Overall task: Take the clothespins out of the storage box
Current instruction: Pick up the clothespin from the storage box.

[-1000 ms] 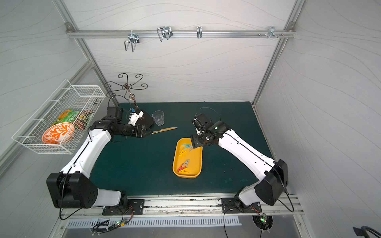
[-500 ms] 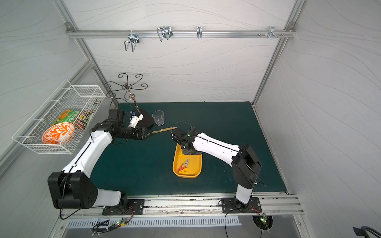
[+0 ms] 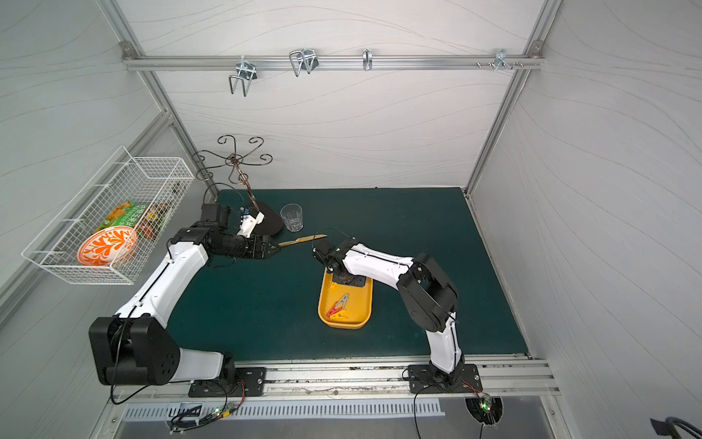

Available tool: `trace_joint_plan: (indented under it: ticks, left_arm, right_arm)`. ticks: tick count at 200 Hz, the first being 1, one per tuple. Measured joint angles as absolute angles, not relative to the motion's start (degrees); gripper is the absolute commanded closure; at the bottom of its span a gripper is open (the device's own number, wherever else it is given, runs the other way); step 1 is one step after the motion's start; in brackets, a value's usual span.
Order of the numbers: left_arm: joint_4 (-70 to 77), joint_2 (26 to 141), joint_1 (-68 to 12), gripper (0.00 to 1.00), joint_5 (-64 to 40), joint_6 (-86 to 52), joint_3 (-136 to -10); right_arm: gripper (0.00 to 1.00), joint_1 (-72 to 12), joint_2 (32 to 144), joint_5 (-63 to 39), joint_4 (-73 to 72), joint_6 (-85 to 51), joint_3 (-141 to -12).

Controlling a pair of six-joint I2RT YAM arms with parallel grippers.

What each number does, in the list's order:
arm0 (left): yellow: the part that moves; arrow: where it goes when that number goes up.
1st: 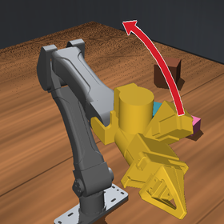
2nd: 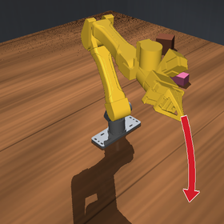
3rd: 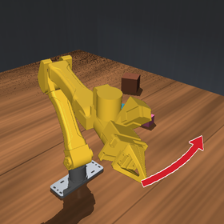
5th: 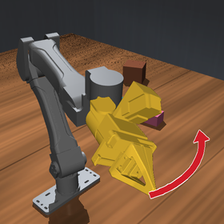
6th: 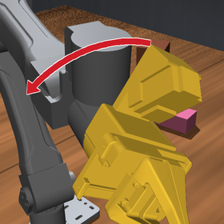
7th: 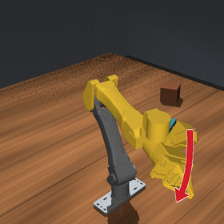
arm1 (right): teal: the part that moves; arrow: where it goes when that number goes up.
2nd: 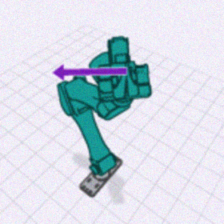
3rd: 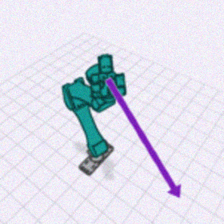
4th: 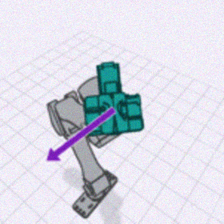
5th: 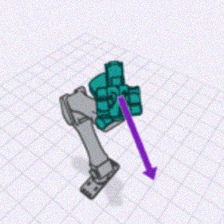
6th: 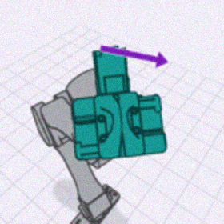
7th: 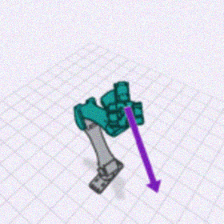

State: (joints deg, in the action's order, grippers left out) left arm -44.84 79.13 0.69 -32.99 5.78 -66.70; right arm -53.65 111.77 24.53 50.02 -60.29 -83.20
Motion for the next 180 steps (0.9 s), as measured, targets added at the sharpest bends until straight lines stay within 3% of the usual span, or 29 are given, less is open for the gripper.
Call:
trace_joint_plan:
  ticks: [109, 180]
  left_arm:
    - [-44.6, 79.13, 0.69, 0.09, -33.04, 5.63, -66.39]
    - [-44.62, 79.13, 0.69, 0.09, -33.06, 5.63, -66.39]
  right_arm:
    - [0.59, -52.56, 114.43, 24.75, 44.62, -65.19, -83.18]
    - [0.67, -52.03, 115.94, 24.62, 42.94, -65.8, -82.28]
